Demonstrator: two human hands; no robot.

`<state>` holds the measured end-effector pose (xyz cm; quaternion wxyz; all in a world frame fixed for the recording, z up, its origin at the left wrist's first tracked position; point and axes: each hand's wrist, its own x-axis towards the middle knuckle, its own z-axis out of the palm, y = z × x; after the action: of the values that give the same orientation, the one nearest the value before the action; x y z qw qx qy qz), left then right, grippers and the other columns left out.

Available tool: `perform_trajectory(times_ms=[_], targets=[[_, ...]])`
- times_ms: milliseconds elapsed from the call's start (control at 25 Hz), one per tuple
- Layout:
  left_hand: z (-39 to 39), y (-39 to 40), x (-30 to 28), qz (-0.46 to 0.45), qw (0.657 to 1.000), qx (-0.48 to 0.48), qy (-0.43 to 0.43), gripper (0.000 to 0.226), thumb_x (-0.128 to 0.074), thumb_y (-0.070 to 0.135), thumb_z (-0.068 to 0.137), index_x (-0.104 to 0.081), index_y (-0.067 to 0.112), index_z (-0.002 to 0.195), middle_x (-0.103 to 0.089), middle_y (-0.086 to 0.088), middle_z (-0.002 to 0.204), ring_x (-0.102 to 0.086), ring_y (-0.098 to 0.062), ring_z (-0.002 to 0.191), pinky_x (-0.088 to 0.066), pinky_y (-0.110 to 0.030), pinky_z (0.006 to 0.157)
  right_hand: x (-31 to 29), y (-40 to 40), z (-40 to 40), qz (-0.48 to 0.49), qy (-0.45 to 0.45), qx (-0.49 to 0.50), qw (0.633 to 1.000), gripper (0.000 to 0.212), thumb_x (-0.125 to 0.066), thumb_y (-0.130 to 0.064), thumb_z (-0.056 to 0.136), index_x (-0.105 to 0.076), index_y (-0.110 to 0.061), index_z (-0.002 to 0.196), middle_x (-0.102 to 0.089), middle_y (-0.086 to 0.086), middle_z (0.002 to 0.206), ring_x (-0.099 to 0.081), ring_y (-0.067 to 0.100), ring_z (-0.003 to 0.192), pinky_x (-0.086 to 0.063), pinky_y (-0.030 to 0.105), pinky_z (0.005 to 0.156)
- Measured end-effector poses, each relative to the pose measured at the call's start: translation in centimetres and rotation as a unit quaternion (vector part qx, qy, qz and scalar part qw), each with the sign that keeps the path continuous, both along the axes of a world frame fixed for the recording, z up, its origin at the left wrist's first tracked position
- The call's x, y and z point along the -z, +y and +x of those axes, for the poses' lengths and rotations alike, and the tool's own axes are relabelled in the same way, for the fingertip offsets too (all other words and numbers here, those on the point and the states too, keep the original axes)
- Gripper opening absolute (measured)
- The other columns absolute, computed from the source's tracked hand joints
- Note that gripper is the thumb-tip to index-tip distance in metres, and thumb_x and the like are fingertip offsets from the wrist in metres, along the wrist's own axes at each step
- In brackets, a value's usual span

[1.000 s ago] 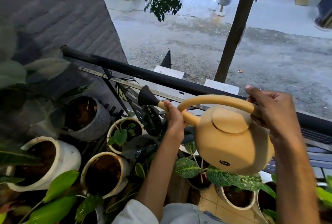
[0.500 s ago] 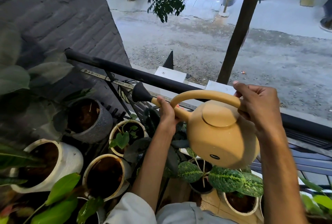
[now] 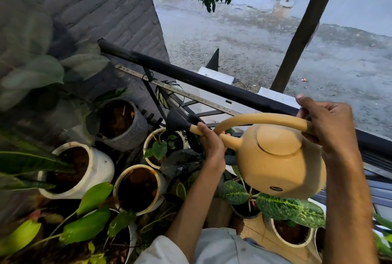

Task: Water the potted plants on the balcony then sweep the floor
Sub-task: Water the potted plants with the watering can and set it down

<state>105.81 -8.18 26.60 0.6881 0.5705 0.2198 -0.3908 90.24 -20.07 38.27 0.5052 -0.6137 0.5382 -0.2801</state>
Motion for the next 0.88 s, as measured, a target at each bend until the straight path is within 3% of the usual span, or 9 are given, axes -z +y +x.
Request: perform_trajectory(times_ms=[80,160,320,400,520,640,760,880], targets=[[-0.5,0.9,0.6,0.004,1.0,-0.008,0.003,0.082,-0.024,0.073,0.101,-0.043,0.011,0.153,-0.069,-0.012,0.112,-0.069,-0.023,0.099,-0.052,-0.048,0.107,0.4,0.4,0.2,0.004,-0.002,0.004,1.0,0.051,-0.073,-0.058,0.086,-0.072,-0.013,0.062,-0.058,0.009,0.057,-0.053,0.024,0.06,-0.047,0.039,0.063],[-0.8,1.9,0.1,0.006,1.0,-0.02,0.005,0.078,-0.024,0.07,0.102,-0.04,0.013,0.153,-0.069,-0.007,0.097,-0.068,-0.018,0.091,-0.05,-0.047,0.109,0.4,1.0,0.4,0.006,0.003,-0.004,1.0,0.052,-0.072,-0.06,0.086,-0.073,-0.013,0.063,-0.06,0.014,0.062,-0.054,0.026,0.062,-0.047,0.041,0.064],[-1.3,3.7,0.1,0.012,0.999,-0.052,0.003,0.073,-0.028,0.068,0.103,-0.04,0.014,0.151,-0.067,-0.006,0.101,-0.071,-0.018,0.085,-0.057,-0.041,0.094,0.3,2.6,0.7,-0.002,0.009,-0.013,1.0,0.054,-0.071,-0.059,0.087,-0.072,-0.009,0.066,-0.057,0.039,0.073,-0.052,0.029,0.062,-0.046,0.04,0.063],[-1.5,4.8,0.0,0.005,0.998,-0.061,0.01,0.07,-0.029,0.066,0.104,-0.038,0.017,0.153,-0.067,-0.007,0.102,-0.072,-0.02,0.085,-0.058,-0.038,0.087,0.1,3.3,1.0,-0.005,0.015,-0.019,1.0,0.056,-0.071,-0.058,0.088,-0.071,-0.005,0.068,-0.055,0.043,0.075,-0.052,0.029,0.062,-0.045,0.039,0.061],[-1.7,6.4,-0.4,0.001,0.998,-0.061,0.007,0.068,-0.03,0.064,0.104,-0.028,0.024,0.159,-0.064,-0.004,0.101,-0.071,-0.021,0.087,-0.056,-0.039,0.089,-0.2,4.3,0.8,0.001,0.003,-0.027,1.0,0.059,-0.071,-0.058,0.089,-0.069,-0.001,0.072,-0.051,0.029,0.067,-0.047,0.03,0.061,-0.041,0.033,0.056],[-2.1,6.7,-0.4,0.005,1.0,-0.022,0.0,0.072,-0.028,0.069,0.102,-0.026,0.024,0.159,-0.065,-0.003,0.1,-0.069,-0.026,0.102,-0.05,-0.047,0.108,-0.5,5.1,-0.3,0.007,-0.002,-0.023,1.0,0.054,-0.069,-0.054,0.092,-0.068,-0.005,0.071,-0.053,0.02,0.066,-0.046,0.026,0.059,-0.04,0.031,0.055],[-2.6,6.4,-0.6,0.041,0.998,0.05,-0.024,0.112,-0.024,0.101,0.074,-0.031,0.026,0.157,-0.066,-0.007,0.123,-0.059,-0.03,0.129,-0.042,-0.053,0.116,-1.1,5.4,-1.7,0.004,-0.013,0.003,1.0,0.05,-0.069,-0.052,0.093,-0.069,-0.008,0.071,-0.054,0.011,0.061,-0.045,0.021,0.054,-0.04,0.03,0.057],[-3.8,5.5,-1.2,0.027,0.995,0.099,-0.011,0.098,-0.022,0.091,0.086,-0.029,0.026,0.16,-0.062,-0.01,0.138,-0.054,-0.03,0.135,-0.039,-0.052,0.119,-1.7,5.1,-3.4,-0.006,-0.015,0.035,0.999,0.05,-0.07,-0.053,0.092,-0.069,-0.008,0.071,-0.054,0.01,0.06,-0.044,0.021,0.052,-0.039,0.03,0.056]])
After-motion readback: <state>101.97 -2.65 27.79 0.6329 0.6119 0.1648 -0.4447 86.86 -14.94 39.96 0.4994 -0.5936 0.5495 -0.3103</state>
